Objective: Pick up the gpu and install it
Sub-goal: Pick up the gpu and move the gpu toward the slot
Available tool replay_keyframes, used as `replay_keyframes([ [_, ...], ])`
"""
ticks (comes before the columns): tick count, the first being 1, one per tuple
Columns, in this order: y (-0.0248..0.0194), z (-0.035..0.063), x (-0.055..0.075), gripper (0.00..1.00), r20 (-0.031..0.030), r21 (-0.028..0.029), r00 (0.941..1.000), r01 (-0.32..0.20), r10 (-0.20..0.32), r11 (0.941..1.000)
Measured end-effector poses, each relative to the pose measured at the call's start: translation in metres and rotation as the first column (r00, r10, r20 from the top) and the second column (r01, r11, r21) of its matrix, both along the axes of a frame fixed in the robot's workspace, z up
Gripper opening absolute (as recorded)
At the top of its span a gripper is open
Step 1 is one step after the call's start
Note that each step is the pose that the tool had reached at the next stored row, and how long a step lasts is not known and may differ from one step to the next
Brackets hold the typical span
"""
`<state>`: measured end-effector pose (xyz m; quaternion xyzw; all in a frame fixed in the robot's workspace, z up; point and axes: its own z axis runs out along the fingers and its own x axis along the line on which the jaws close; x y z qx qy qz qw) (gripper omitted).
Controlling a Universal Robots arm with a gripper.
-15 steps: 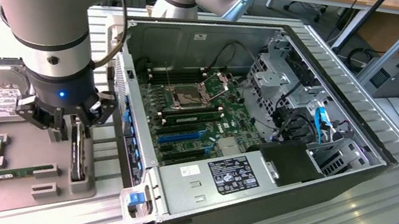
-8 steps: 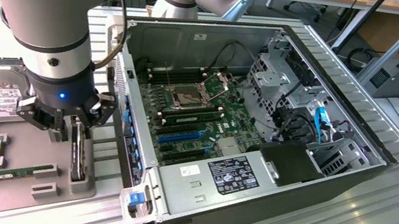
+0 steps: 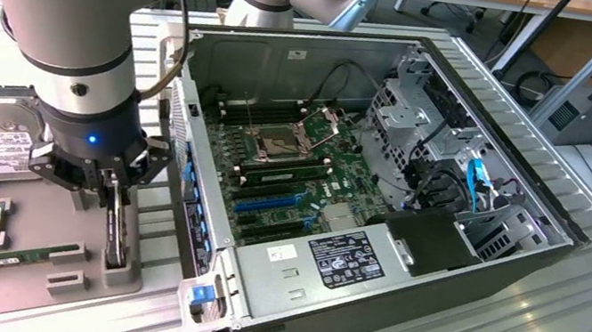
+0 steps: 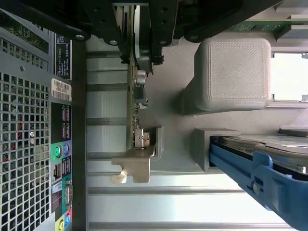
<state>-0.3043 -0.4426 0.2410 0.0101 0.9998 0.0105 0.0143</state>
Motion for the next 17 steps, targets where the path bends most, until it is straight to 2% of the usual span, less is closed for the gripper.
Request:
replay_keyframes([
  [17,0.0036,0.0,0.0,0.27,0.0,0.0,1.0,0.0,0.0,1.0],
])
